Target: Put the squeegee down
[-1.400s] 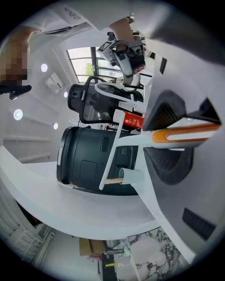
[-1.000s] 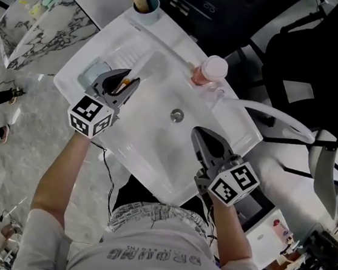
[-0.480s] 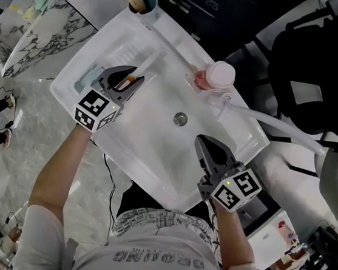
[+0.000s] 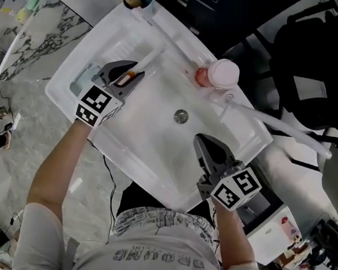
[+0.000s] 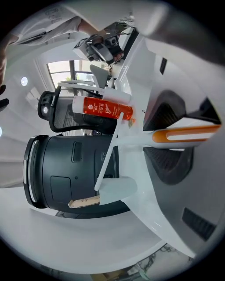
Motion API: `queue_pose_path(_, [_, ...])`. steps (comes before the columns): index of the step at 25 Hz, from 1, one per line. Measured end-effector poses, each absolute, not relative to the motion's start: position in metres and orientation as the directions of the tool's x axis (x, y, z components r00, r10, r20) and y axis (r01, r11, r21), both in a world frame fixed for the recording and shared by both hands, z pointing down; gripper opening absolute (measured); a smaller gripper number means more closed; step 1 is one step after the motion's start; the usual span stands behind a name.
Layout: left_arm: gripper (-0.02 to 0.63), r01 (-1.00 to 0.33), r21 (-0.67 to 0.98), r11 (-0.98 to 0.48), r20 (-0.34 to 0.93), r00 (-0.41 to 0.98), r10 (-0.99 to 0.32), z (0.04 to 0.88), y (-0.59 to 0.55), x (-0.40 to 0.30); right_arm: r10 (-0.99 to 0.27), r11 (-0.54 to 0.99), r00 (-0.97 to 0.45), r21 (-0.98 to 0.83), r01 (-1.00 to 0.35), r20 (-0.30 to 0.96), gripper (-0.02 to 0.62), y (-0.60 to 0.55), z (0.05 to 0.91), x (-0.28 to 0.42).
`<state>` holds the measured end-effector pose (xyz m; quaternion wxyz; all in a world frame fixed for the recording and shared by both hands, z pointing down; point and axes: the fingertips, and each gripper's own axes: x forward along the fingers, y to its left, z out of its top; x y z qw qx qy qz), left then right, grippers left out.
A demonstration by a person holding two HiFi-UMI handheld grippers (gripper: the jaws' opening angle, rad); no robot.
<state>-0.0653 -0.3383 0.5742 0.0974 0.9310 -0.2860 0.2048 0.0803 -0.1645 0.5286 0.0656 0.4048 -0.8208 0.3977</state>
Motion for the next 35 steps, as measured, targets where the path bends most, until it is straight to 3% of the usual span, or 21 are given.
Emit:
queue_pose_path(9, [0.127,-0.537,-0.04,-0.842,0.466,0.736,-0.491,0.585,-0.34,-0.062,-0.601,0.348,-0.668,-0.609,-0.713,0.439,0.008,-0.16,0.535,0.075])
queue_pose_path(35, [0.129,-0.502,-0.01,-0.865,0.527,0.732,-0.431,0.614,-0.354,-0.052,-0.601,0.315,-0.662,-0.629,-0.711,0.447,0.008,-0.156,0.548,0.078])
